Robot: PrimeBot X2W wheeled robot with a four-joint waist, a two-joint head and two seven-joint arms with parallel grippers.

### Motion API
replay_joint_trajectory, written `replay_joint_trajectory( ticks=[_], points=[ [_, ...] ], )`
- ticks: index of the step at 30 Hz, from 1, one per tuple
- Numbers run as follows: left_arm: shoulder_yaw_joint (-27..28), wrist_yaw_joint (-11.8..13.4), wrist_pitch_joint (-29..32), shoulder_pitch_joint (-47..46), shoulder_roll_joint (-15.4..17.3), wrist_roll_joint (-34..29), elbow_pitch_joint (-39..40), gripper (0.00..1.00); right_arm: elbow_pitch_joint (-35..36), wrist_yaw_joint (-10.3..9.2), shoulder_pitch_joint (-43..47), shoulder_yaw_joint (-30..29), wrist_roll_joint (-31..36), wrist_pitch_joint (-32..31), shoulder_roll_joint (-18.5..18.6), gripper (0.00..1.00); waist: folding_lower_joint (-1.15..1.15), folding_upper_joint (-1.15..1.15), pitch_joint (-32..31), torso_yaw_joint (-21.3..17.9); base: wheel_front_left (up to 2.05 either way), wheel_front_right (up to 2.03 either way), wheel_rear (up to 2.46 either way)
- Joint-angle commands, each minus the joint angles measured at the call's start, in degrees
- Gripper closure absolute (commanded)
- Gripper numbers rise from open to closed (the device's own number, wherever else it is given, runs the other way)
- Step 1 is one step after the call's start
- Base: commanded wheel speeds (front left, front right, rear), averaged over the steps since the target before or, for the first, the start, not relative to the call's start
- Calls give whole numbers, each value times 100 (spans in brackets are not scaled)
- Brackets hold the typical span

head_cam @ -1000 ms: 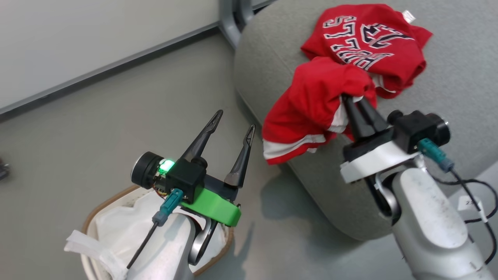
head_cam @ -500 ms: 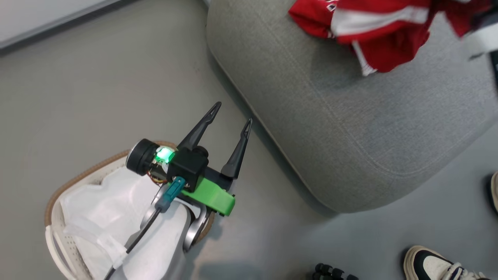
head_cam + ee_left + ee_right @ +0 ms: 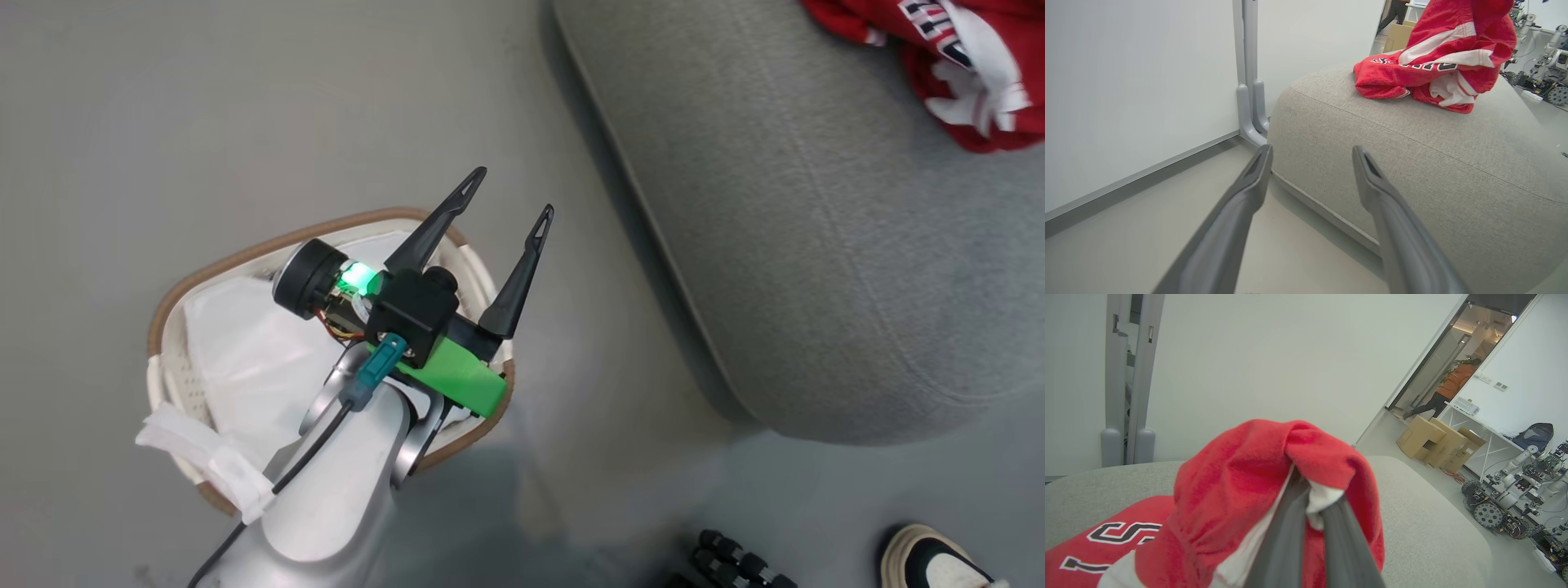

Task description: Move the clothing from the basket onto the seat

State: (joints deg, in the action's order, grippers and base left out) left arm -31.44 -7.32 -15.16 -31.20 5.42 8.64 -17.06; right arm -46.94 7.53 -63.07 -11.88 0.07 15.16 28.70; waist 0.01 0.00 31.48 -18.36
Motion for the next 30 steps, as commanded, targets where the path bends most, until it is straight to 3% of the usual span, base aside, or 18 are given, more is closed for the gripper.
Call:
replay_joint_trajectory(
  ticks=[1,11,20,30],
  points=[
    [44,-18,1,-95,7,5,-21,0,-82,-8,217,-84,77,-2,-99,0,-1,0,345,431,0,0,0],
    [561,90,1,238,47,-19,60,0,487,-8,1695,-409,77,-2,-887,0,-1,0,-157,435,0,0,0],
    [1298,327,1,730,36,18,109,0,2005,-8,2842,461,-212,-2,-1476,0,-1,0,-848,580,0,0,0],
    [2310,682,1,1505,-6,-55,59,0,2666,-8,3559,907,-519,-2,-2062,0,-1,0,-1534,1026,0,0,0]
  ],
)
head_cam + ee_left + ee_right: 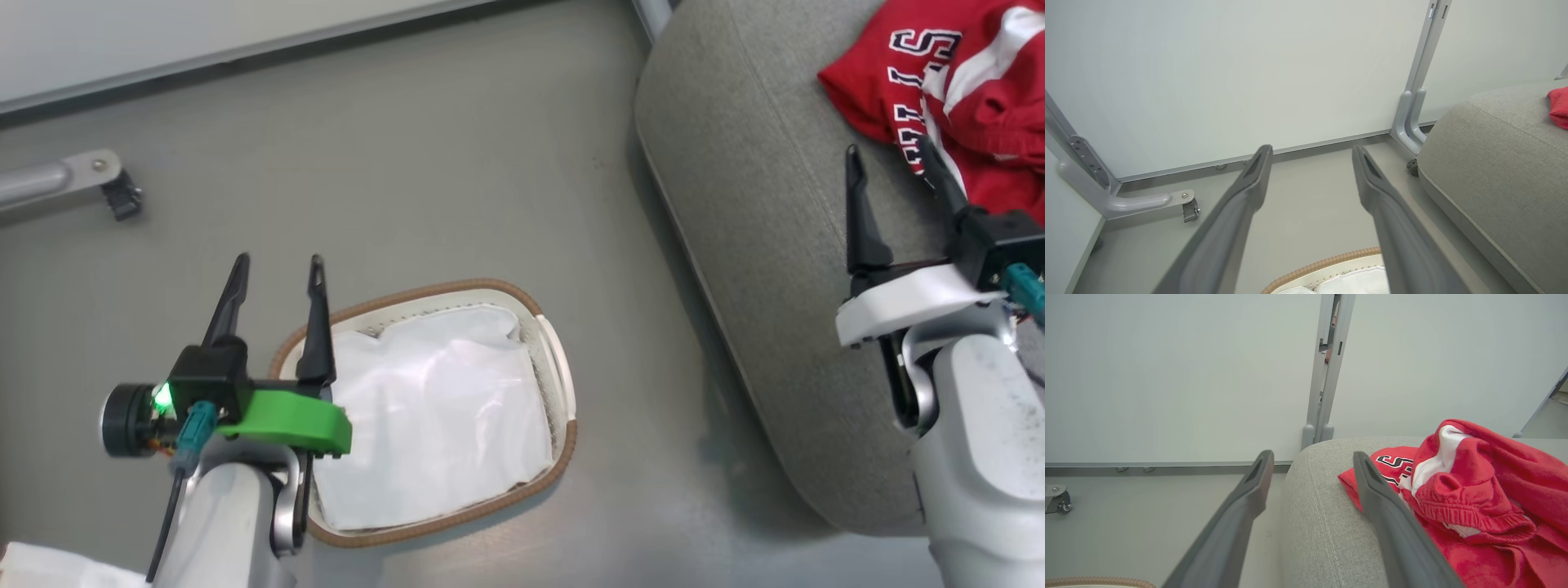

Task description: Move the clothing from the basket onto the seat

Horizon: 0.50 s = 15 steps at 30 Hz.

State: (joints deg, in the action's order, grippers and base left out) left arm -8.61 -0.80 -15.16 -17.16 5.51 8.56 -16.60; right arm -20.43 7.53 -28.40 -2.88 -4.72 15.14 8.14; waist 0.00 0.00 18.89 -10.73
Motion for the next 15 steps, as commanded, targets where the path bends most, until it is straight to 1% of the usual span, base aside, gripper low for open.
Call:
replay_joint_trajectory(
  ticks=[1,4,9,15],
  points=[
    [103,46,2,185,-12,-80,4,0,43,-8,166,-1,-55,-1,-51,0,0,0,-333,315,0,0,0],
    [390,146,2,353,-36,-120,-17,0,78,-8,316,53,-66,-1,-156,0,0,0,-462,455,0,0,0],
    [712,288,2,665,-96,-237,-40,0,105,-8,596,208,-84,-1,-295,0,0,0,-670,601,0,0,0],
    [971,267,2,1047,-168,-317,-75,0,41,-8,953,313,-191,-1,-418,0,0,0,-953,736,0,0,0]
  ],
)
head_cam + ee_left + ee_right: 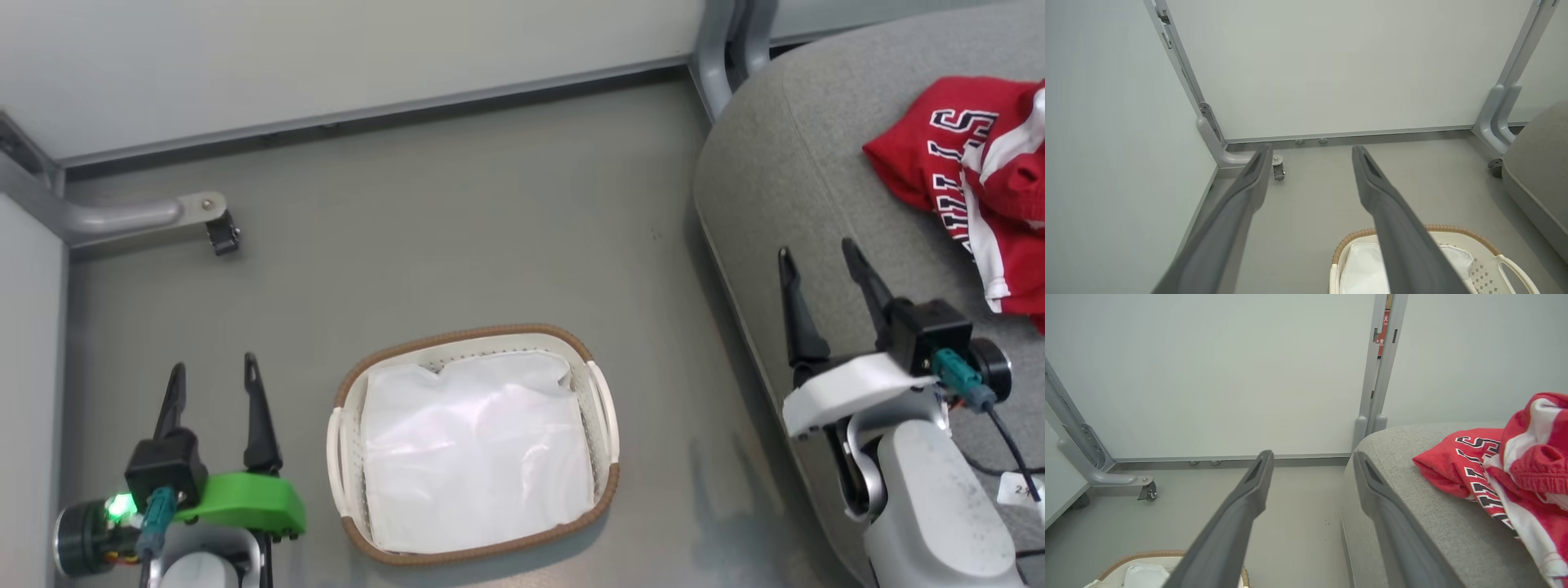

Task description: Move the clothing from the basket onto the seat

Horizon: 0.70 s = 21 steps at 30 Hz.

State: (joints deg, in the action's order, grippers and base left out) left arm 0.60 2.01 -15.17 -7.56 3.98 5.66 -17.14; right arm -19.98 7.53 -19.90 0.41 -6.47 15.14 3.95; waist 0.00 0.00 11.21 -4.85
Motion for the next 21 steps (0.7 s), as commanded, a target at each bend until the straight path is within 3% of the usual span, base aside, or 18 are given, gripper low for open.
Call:
replay_joint_trajectory(
  ticks=[1,12,21],
  points=[
    [94,-18,4,145,-21,-44,-8,0,-22,-8,173,9,-42,-1,-18,0,0,0,-224,171,0,0,0],
    [244,-259,4,676,-79,-16,-151,0,-55,-8,792,78,-60,-1,-82,0,0,0,-603,328,0,0,0],
    [369,-568,4,878,-97,365,-282,0,-87,-8,1057,156,-141,-1,-87,0,0,0,-718,364,0,0,0]
  ],
)
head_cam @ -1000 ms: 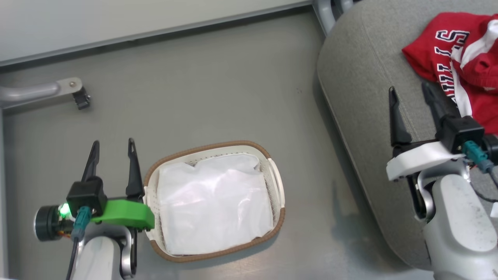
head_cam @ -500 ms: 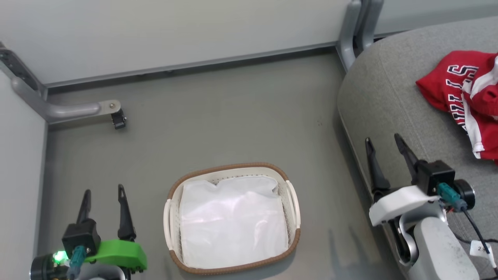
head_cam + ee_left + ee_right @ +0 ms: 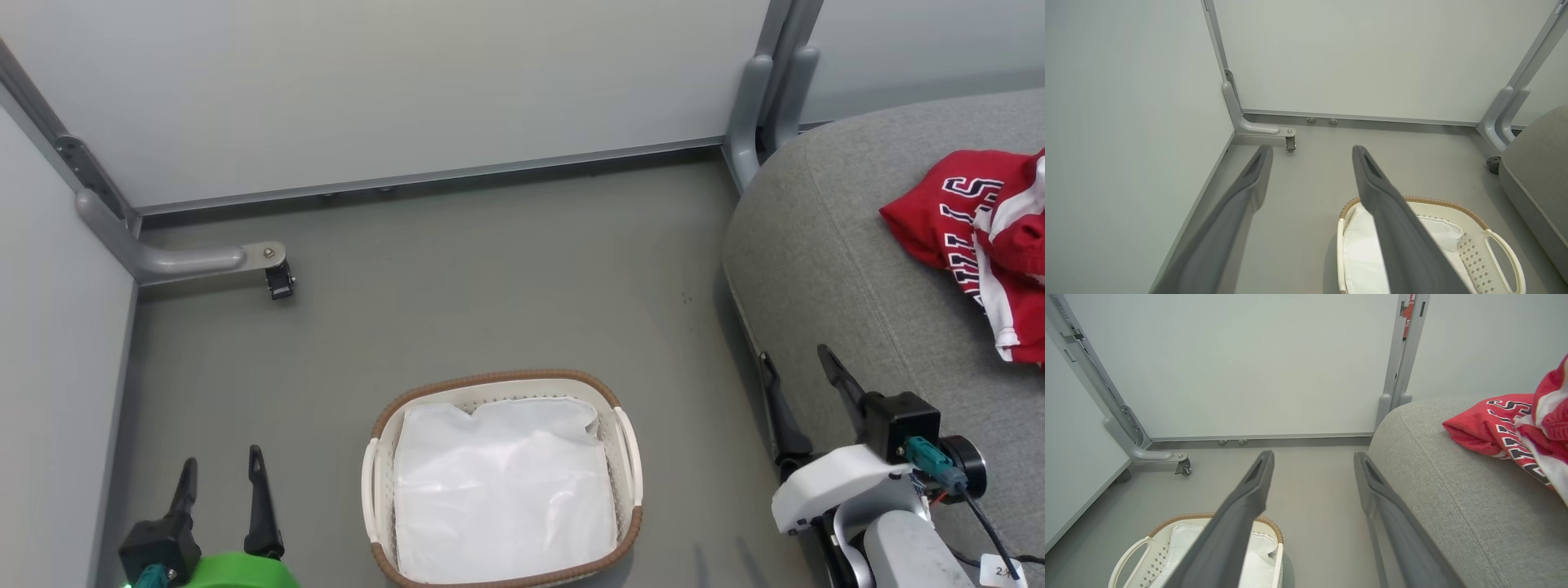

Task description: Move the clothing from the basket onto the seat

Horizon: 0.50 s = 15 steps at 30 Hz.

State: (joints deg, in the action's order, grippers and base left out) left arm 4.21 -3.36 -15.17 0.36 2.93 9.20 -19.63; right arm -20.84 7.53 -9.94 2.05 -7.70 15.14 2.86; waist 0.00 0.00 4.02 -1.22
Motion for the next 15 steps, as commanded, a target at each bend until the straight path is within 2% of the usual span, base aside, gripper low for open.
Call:
replay_joint_trajectory(
  ticks=[1,5,15],
  points=[
    [-11,-11,0,2,-2,26,-40,100,-10,0,1,5,0,0,-4,100,0,0,0,1,0,0,0],
    [-14,-15,41,-10,-47,98,-228,100,-170,0,36,-4,-73,-31,-37,100,0,0,-6,3,0,0,0],
    [45,-72,360,-125,-40,1226,-139,100,-55,-1,74,-133,-1226,-336,-30,100,0,0,-36,13,0,0,0]
  ],
)
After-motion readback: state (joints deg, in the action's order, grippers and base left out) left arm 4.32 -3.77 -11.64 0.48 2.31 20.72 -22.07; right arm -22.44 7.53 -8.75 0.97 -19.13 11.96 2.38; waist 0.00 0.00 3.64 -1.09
